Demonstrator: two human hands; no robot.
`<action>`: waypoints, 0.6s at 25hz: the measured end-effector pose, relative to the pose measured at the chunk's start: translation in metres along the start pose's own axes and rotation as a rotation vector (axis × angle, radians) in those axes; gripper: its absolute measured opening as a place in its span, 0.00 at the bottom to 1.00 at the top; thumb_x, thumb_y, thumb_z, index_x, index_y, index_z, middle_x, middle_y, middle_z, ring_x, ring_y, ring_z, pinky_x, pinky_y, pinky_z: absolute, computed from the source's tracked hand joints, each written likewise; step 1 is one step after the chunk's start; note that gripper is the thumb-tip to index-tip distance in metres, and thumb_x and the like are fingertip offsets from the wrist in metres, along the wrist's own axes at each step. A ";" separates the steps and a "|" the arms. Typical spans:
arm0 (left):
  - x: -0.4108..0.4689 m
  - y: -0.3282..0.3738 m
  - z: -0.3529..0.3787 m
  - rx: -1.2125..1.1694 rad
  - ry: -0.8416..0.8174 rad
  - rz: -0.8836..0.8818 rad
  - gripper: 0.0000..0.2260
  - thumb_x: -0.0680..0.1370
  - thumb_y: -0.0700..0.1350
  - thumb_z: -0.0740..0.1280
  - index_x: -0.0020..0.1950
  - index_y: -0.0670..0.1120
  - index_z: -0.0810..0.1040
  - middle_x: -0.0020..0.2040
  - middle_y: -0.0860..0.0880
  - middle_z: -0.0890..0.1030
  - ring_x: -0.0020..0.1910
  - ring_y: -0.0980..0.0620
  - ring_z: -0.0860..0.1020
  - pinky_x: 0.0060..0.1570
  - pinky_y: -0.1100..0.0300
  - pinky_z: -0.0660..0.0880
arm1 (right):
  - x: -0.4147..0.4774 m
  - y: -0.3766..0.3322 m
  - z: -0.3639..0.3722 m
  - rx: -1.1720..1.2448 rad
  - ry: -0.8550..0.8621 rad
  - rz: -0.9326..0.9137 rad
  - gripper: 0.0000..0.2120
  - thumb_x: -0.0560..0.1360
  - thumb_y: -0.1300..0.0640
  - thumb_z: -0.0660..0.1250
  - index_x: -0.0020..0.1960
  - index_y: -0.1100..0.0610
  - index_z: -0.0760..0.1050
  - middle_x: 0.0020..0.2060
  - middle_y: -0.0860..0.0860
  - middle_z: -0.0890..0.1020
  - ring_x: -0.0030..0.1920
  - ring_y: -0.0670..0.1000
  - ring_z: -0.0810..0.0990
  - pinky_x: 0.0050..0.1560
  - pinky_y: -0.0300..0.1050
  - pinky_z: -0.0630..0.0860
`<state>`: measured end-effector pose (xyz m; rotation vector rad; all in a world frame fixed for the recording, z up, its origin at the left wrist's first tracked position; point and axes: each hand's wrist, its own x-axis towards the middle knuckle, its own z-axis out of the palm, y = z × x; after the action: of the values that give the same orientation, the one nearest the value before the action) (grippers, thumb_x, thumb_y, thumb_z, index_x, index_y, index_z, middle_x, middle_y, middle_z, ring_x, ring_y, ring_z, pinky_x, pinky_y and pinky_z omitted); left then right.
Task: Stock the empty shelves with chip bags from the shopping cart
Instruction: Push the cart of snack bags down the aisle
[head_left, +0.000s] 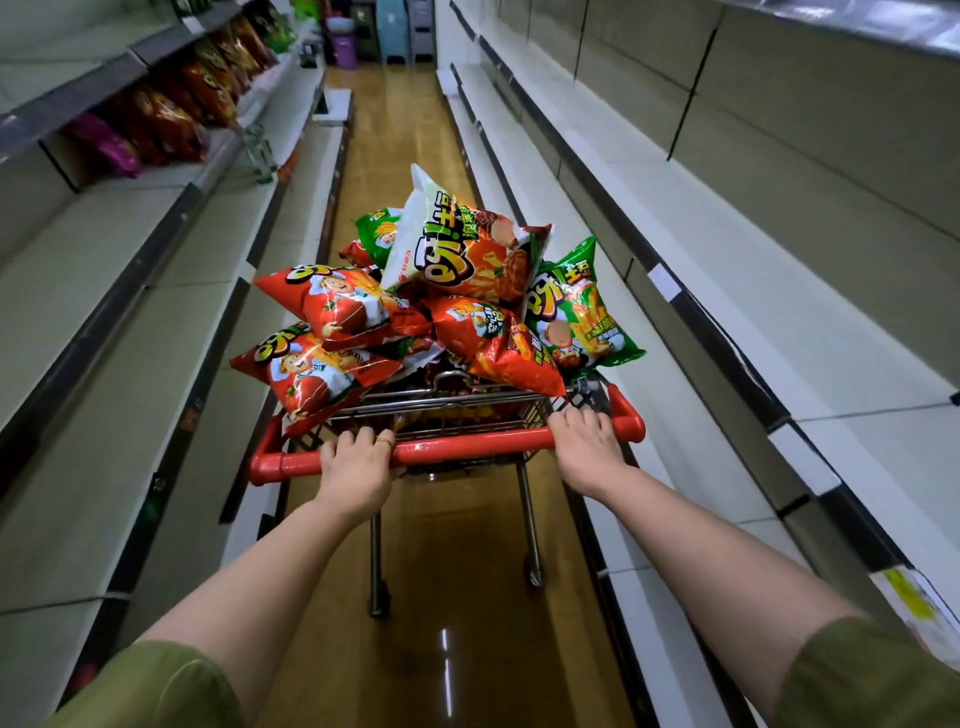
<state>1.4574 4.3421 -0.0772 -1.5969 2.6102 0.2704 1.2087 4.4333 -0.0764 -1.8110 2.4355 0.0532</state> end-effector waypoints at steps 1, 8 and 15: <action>-0.011 0.001 0.001 0.007 -0.001 0.004 0.17 0.80 0.51 0.58 0.68 0.48 0.65 0.63 0.47 0.71 0.65 0.45 0.67 0.67 0.47 0.59 | -0.012 -0.001 0.000 -0.003 0.002 0.003 0.15 0.78 0.60 0.56 0.64 0.56 0.66 0.62 0.56 0.71 0.64 0.58 0.67 0.68 0.52 0.58; -0.093 0.008 0.016 0.000 0.031 0.032 0.17 0.81 0.49 0.58 0.69 0.48 0.64 0.64 0.47 0.71 0.65 0.44 0.67 0.67 0.46 0.59 | -0.096 -0.010 0.008 -0.020 0.006 0.053 0.15 0.77 0.62 0.57 0.63 0.56 0.66 0.62 0.57 0.71 0.64 0.57 0.67 0.69 0.51 0.58; -0.179 0.017 0.036 0.001 0.023 0.049 0.18 0.80 0.48 0.59 0.69 0.48 0.64 0.63 0.46 0.70 0.65 0.44 0.67 0.67 0.46 0.59 | -0.183 -0.013 0.020 -0.010 -0.025 0.065 0.10 0.78 0.60 0.57 0.59 0.55 0.66 0.59 0.56 0.71 0.62 0.57 0.68 0.70 0.52 0.57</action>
<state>1.5231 4.5134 -0.0832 -1.5461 2.6689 0.2560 1.2748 4.6062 -0.0769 -1.7243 2.4816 0.0929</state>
